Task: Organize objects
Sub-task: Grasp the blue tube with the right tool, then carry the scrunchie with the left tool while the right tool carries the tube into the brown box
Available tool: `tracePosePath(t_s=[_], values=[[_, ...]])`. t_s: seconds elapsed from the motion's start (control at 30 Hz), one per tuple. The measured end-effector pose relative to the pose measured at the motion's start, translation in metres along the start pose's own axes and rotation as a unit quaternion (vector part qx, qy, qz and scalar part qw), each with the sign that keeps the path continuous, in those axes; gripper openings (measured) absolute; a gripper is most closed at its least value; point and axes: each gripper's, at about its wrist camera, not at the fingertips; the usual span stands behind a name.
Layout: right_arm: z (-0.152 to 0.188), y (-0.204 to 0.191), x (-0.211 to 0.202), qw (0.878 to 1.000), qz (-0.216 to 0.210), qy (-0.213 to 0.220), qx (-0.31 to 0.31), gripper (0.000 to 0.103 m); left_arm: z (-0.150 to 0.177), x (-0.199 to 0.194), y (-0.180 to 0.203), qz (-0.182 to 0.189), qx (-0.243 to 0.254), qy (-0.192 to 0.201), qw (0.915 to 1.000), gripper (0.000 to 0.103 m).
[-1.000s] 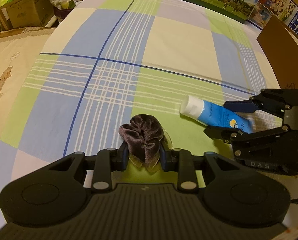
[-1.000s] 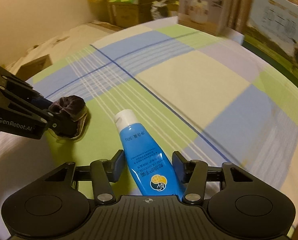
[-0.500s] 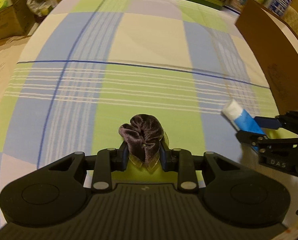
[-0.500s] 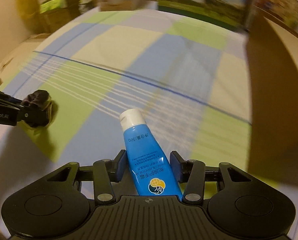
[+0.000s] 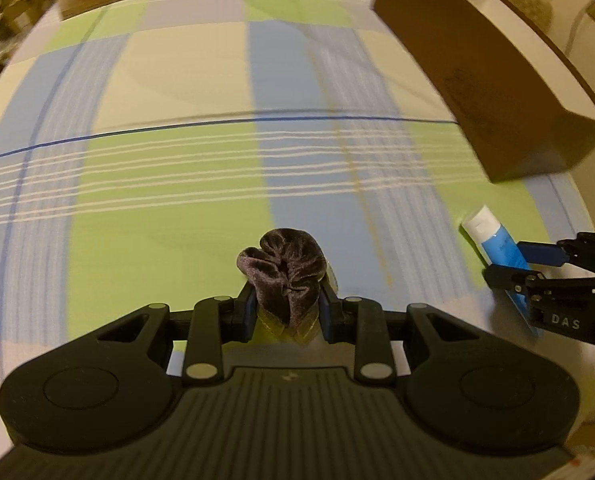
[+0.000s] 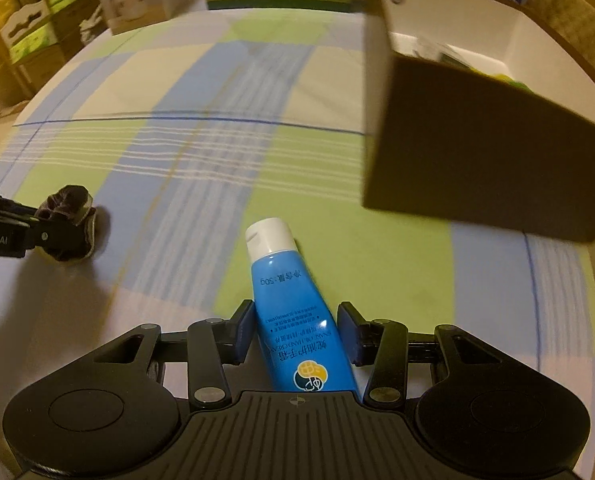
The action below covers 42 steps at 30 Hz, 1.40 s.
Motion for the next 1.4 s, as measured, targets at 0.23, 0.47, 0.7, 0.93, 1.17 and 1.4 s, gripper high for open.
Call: tracePosePath(t_s=[0.23, 0.47, 0.7, 0.93, 1.17, 1.4], values=[[0.009, 0.009, -0.009, 1.0, -0.009, 0.001, -0.01, 0.042, 0.006, 0.006, 0.032, 0.012, 0.034, -0.005, 0.9993, 0.026], [0.008, 0.004, -0.005, 0.999, -0.009, 0.015, -0.04, 0.044, 0.004, 0.01, 0.038, 0.004, 0.033, -0.011, 0.9994, 0.03], [0.009, 0.005, -0.005, 0.998, -0.016, 0.021, -0.055, 0.038, 0.002, 0.01, 0.047, -0.016, 0.038, -0.013, 0.9991, 0.031], [0.009, 0.009, -0.006, 0.998, -0.026, 0.022, -0.058, 0.037, 0.001, 0.01, 0.053, -0.027, 0.038, -0.013, 0.9988, 0.03], [0.011, 0.014, -0.011, 0.998, -0.035, 0.02, -0.055, 0.037, -0.001, 0.009, 0.06, -0.028, 0.04, -0.012, 0.9987, 0.027], [0.011, 0.028, -0.024, 0.998, -0.045, 0.033, -0.038, 0.037, -0.006, 0.006, 0.073, -0.024, 0.046, -0.005, 0.9986, 0.024]])
Point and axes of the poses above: each gripper's, at about its wrist camera, not at the fingertips, and x roughly the way its jaws point, y to its right, z to its underside, and after that the axes turned 4 degrees about -y, right-handed
